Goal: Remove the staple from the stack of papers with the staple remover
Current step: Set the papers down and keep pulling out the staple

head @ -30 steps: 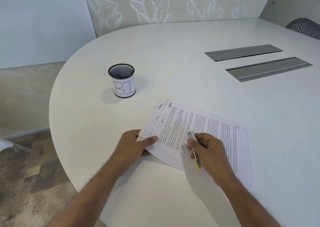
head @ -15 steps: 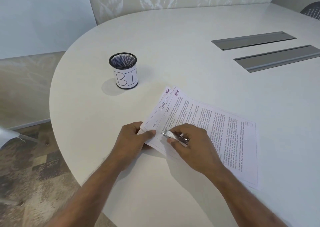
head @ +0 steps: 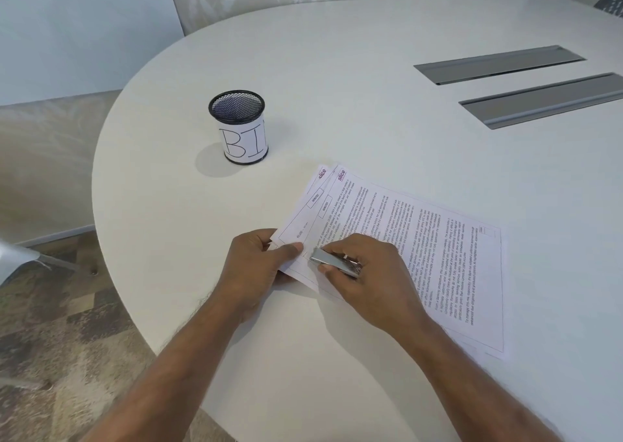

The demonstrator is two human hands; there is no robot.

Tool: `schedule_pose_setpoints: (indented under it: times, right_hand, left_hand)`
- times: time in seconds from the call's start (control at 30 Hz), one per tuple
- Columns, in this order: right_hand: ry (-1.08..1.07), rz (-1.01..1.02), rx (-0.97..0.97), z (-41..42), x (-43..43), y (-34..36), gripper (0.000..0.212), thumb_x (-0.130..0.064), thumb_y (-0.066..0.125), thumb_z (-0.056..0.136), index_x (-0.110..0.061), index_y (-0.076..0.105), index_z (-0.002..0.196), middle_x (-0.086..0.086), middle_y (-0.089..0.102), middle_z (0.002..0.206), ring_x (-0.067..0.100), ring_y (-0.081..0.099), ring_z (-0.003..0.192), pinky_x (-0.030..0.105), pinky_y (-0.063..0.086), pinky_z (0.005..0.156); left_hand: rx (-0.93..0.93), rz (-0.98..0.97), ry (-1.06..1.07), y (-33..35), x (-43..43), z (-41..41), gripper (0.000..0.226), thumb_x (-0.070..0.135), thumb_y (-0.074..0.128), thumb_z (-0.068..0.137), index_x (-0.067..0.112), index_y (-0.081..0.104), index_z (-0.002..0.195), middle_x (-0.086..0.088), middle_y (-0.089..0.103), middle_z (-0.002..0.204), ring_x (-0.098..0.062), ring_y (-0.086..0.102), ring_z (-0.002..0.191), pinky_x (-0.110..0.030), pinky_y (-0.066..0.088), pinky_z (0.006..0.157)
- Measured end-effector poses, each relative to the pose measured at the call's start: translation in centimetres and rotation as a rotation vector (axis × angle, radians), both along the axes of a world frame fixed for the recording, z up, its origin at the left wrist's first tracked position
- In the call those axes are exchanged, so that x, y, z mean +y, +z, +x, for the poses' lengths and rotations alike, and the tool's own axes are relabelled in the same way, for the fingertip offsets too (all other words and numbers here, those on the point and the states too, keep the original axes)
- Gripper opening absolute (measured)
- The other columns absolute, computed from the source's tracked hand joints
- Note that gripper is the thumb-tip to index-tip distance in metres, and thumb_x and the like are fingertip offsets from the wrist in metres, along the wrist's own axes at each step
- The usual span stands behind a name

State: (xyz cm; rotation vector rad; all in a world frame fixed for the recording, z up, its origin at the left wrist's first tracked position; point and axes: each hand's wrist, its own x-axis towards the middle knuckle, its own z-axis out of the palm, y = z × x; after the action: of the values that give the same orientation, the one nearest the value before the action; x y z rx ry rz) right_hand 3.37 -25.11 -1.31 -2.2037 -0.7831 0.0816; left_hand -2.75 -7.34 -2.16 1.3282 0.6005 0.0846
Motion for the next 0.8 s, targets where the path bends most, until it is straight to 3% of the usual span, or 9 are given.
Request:
schedule_pose_setpoints:
  times: [0.37,0.63,0.8]
  right_hand:
    - [-0.006,0.036,0.001,-0.2,0.6,0.3,0.019,-0.044,0.066,0.084,-0.03,0.074,0.095,-0.013,0.072,0.083,0.005,0.066,0.078,0.037,0.056,0.068]
    - [0.05,-0.185,-0.193,-0.4,1.2,1.1,0.016,-0.03,0.065,0.085,-0.023,0.076,0.095,-0.007,0.069,0.08,0.014,0.063,0.074,0.033,0.053,0.062]
    - [0.057,-0.191,-0.156,0.0,1.4,1.0,0.016,-0.031,0.063,0.086,-0.025,0.076,0.094,-0.007,0.065,0.078,0.012,0.059,0.073,0.031,0.049,0.061]
  left_hand:
    - [-0.008,-0.056,-0.004,0.0,0.2,-0.1,0.016,-0.004,0.07,0.089,0.002,0.079,0.101,-0.016,0.083,0.089,-0.026,0.079,0.069,-0.032,0.063,0.059]
    - [0.002,0.001,0.02,-0.1,-0.2,0.0,0.015,-0.006,0.071,0.088,0.002,0.078,0.098,-0.016,0.083,0.088,-0.03,0.08,0.072,-0.041,0.065,0.062]
    - [0.004,-0.005,0.022,0.0,-0.1,-0.1,0.013,-0.006,0.071,0.088,0.003,0.078,0.094,-0.016,0.082,0.083,-0.028,0.079,0.068,-0.035,0.064,0.059]
